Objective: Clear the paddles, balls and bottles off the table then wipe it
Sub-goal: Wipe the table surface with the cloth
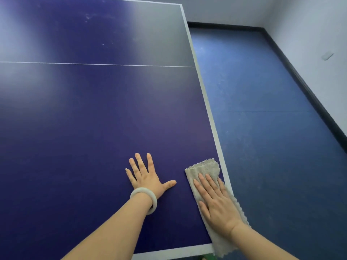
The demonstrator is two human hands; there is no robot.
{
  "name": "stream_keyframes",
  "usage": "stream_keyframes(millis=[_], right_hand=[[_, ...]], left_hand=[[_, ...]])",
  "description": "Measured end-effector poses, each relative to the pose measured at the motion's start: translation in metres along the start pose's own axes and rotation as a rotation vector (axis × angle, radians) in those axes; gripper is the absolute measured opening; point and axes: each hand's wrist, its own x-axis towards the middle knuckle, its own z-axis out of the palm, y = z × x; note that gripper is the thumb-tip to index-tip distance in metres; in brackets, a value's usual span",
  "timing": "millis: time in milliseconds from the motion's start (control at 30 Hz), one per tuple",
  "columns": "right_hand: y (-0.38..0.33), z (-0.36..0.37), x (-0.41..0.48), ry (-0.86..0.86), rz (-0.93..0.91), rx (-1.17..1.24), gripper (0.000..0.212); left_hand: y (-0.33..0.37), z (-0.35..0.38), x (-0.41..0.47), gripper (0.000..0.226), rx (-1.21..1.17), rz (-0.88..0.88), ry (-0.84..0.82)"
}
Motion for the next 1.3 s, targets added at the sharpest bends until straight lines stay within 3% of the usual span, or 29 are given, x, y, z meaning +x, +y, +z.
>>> stream_keyframes(millis=[533,600,700,767,933,1000,1067,1200,1300], right_hand=[[0.093,-0.003,0.086,0.024,-0.459,0.101,0.055],[0.108,-0.006,0.121,0.003,-0.39,0.097,0.057],[0.107,-0.012,0.17,0.002,-0.074,0.165,0.065],[0.088,-0.016,0.19,0.0,-0.04,0.112,0.068],[0.049,-0.037,0.231,-0.115,-0.485,0.094,0.062],[0.053,-0.042,0.261,-0.128,-0.558,0.063,0.06],[0.067,-0.044,0.292,-0.114,-0.461,0.059,0.06],[0.104,-0.045,0.31,-0.098,-0.038,0.112,0.061],[0.123,-0.044,0.29,-0.108,0.043,0.147,0.06]], left_hand=[[0.01,-0.005,-0.008,0.139,-0.049,-0.105,-0.018],[0.01,-0.006,-0.007,0.143,-0.056,-0.099,-0.031],[0.006,-0.003,-0.004,0.143,-0.06,-0.085,-0.033],[0.005,-0.002,-0.002,0.14,-0.064,-0.081,-0.031],[0.002,0.0,-0.002,0.136,-0.057,-0.072,-0.028],[0.001,0.001,-0.001,0.136,-0.079,-0.071,-0.024],[0.001,0.002,0.0,0.138,-0.09,-0.067,-0.024],[-0.001,0.003,0.0,0.141,-0.07,-0.08,-0.027],[0.002,0.003,0.002,0.139,-0.066,-0.092,-0.025]])
